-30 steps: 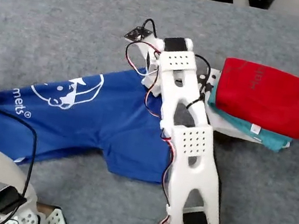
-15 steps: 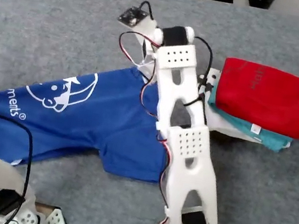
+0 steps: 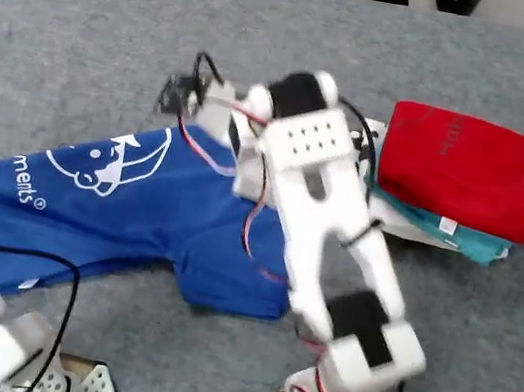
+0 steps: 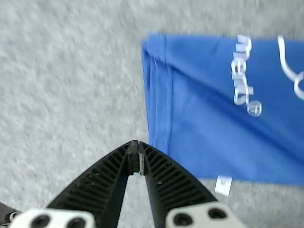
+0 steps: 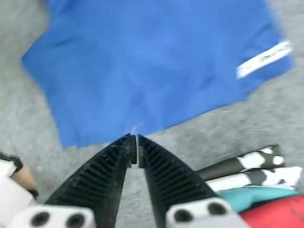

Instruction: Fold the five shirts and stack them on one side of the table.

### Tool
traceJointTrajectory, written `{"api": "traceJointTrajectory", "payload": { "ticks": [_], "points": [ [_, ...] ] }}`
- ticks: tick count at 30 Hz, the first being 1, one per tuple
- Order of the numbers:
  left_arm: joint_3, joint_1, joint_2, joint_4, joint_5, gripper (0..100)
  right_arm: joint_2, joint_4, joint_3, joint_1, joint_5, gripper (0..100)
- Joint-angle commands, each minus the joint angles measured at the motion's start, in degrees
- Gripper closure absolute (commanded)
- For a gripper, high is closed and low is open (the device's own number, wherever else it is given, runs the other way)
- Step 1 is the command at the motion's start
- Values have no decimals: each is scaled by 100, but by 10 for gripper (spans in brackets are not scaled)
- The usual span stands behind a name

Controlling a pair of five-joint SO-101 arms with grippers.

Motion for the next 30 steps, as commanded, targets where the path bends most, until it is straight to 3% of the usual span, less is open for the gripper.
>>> {"api": "traceJointTrajectory", "payload": {
  "ticks": [1,5,9,13,22,30],
  "points": [
    [747,-149,-690,0,-281,981,-1367,-492,1807,-163,369,850],
    [1662,-246,-1358,-325,-290,981,-2378,-1011,3521,-813,475,738],
    [2374,-158,-2062,-492,-290,981,-2659,-1881,4963,-1578,202,734],
    [2673,-9,-2563,-475,-290,980,-2396,-2769,5851,-1903,-26,734],
    [2673,132,-2668,-501,-264,980,-1253,-3789,5982,-1868,-176,734],
    [2655,88,-2668,-501,-290,980,-620,-3569,5525,-1842,-246,736]
  ]
}}
